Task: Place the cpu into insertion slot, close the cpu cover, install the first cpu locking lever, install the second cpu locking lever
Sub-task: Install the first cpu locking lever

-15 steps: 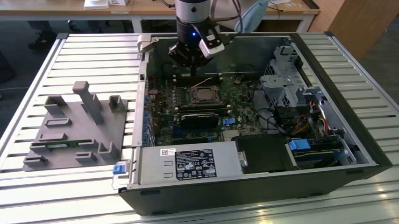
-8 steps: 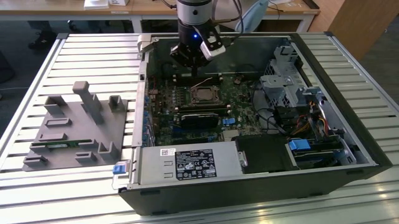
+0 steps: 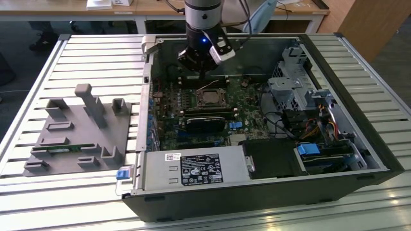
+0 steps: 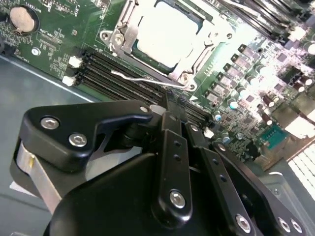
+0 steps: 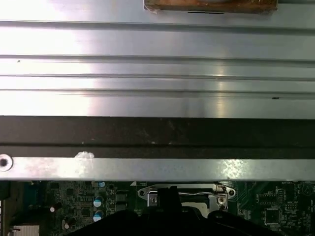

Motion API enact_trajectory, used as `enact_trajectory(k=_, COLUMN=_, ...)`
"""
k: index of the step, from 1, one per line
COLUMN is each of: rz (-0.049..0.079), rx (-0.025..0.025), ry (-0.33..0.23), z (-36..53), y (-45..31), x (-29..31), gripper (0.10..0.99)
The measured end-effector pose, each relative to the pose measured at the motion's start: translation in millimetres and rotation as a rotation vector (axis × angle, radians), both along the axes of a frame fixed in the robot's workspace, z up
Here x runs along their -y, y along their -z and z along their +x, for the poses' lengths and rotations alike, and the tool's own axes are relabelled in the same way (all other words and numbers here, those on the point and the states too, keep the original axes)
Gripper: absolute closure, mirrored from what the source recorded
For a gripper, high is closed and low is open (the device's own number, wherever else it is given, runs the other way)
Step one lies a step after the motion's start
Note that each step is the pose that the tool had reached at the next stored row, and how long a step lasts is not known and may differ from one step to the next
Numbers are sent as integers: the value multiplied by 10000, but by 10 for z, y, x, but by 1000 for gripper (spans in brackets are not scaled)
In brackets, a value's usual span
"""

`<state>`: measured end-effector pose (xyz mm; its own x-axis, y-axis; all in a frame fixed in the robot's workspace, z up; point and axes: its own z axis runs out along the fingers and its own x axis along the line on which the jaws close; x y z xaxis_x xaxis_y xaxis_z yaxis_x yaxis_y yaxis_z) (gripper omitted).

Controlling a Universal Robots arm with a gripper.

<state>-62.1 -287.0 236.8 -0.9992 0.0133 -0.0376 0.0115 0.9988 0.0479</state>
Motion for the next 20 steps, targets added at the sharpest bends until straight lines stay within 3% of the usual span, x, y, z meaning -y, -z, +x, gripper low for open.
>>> enact_trajectory(k=9, rz=1, rx=1, ry=0, z=45, y=75, x=-34, gripper=969)
enact_trajectory(k=12, rz=0, rx=0, ry=1, z=75, y=87, x=-42, gripper=969)
enact_trajectory(k=13, rz=0, rx=0, ry=1, z=125, y=96, x=-50, gripper=969)
enact_trajectory(k=20, rz=1, rx=1, ry=1, z=172, y=123, x=-57, gripper=969)
